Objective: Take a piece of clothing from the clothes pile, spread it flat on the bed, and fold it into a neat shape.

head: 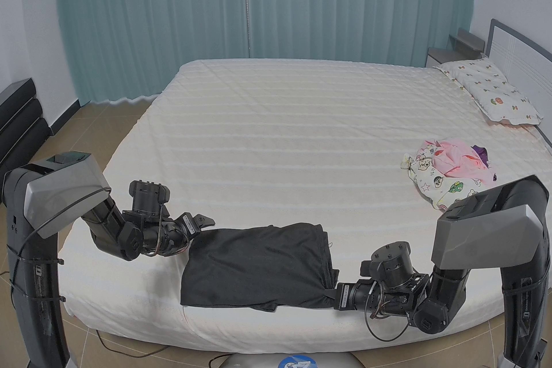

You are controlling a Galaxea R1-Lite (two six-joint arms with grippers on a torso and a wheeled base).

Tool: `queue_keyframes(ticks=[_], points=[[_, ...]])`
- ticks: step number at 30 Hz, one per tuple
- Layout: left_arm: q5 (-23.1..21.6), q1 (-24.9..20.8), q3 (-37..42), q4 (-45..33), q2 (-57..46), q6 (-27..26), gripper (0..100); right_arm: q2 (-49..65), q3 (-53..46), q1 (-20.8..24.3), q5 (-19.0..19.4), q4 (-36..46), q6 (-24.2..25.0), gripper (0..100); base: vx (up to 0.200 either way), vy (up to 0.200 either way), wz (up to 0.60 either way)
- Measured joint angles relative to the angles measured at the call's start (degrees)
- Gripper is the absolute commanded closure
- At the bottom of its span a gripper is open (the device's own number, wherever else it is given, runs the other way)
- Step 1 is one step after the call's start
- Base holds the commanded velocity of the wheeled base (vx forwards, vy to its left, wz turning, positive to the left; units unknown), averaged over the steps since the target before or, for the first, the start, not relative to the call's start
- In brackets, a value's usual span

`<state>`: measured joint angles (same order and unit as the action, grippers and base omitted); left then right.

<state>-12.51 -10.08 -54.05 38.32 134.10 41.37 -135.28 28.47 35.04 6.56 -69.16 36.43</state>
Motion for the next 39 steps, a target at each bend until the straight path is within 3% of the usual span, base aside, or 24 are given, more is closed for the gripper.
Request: queue_keyframes(ticks=[4, 5, 21, 31, 32, 33, 34, 39], points=[[0.2, -0.9, -0.8, 0.0, 0.7, -0.2, 0, 0.2, -0.1, 0.0, 0.0, 0.1, 0.0, 100, 0.0, 0.0, 0.0], [0.3, -1.0, -1.2, 0.0, 0.9, -0.2, 100, 0.2, -0.1, 0.0, 0.0, 0.1, 0.0, 100, 0.0, 0.0, 0.0], [9.9, -1.5, -6.0, 1.2, 4.7, 0.5, 100, 0.3, -0.2, 0.0, 0.1, 0.0, 0.0, 100, 0.0, 0.0, 0.0], [12.0, -1.4, -6.2, 3.5, 6.1, 2.5, 100, 0.2, -0.5, 0.2, 0.1, 0.0, 0.1, 100, 0.0, 0.0, 0.0], [12.1, -1.4, -6.1, 3.5, 6.1, 2.5, 0, 0.1, -0.5, 0.3, 0.1, 0.0, 0.1, 100, 0.0, 0.0, 0.0], [12.1, -1.4, -6.0, 3.5, 6.1, 2.5, 0, 0.1, -0.5, 0.3, 0.1, 0.1, 0.1, 100, 0.0, 0.0, 0.0], [12.1, -1.4, -5.9, 3.4, 6.1, 2.5, 0, 0.0, -0.5, 0.3, 0.1, 0.3, 0.1, 0, 0.0, 0.0, 0.0], [12.1, -1.3, -5.5, 3.4, 6.1, 2.6, 0, -0.1, -0.4, 0.6, 0.1, 0.0, 0.2, 0, 0.0, 0.0, 0.0]])
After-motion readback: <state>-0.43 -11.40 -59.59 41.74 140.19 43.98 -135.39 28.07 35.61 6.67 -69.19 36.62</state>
